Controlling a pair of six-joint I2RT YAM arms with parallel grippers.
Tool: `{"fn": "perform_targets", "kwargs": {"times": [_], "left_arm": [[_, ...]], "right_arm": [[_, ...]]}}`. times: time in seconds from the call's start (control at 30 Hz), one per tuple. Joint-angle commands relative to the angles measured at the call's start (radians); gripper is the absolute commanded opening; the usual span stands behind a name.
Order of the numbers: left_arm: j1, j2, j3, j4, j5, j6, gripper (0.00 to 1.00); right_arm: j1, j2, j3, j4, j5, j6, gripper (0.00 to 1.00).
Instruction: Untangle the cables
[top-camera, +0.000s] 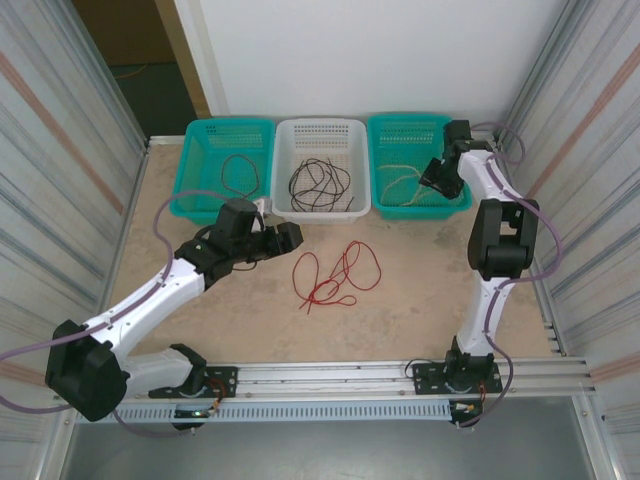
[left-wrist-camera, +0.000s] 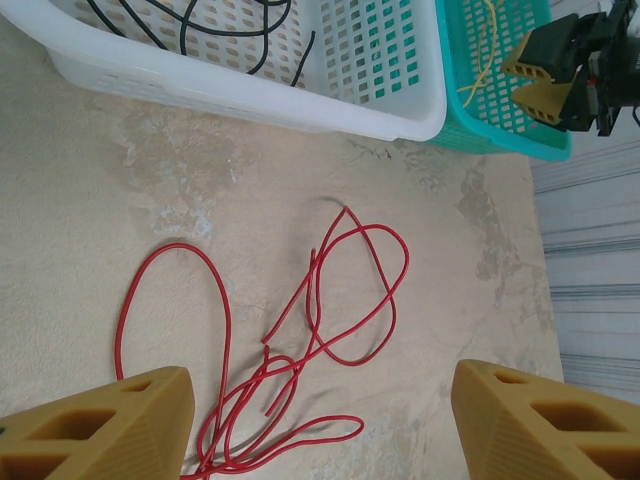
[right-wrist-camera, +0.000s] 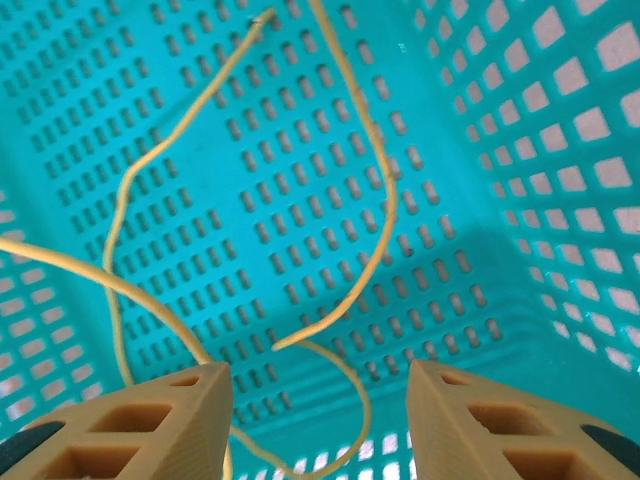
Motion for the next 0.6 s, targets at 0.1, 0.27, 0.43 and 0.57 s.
{"fn": "perform_targets", "kwargs": {"times": [0.1,0.27,0.43,0.57], "left_arm": [[0.005,0.017,0.028,-0.008,0.0,0.01,0.72],[0.004,0.03,0.023,0.014,0.005,-0.008,0.72],[0.004,0.041,0.008,0.052,0.02,-0.03,0.71],[0.006,0.06,0.021,0.061,0.035,-0.039,0.68]], "right_arm": [[0.065,-0.233,-0.071,0.028,-0.044,-0.041,0.53],[0.21,-0.432,-0.28,0.081,-0.089,-0.076,0.67],[0.39,-0.58,-0.571,0.21,-0.188,-0.015,0.64],[0.498,-0.57,-0.684,0.268,-0.197,0.057,0.57]]}}
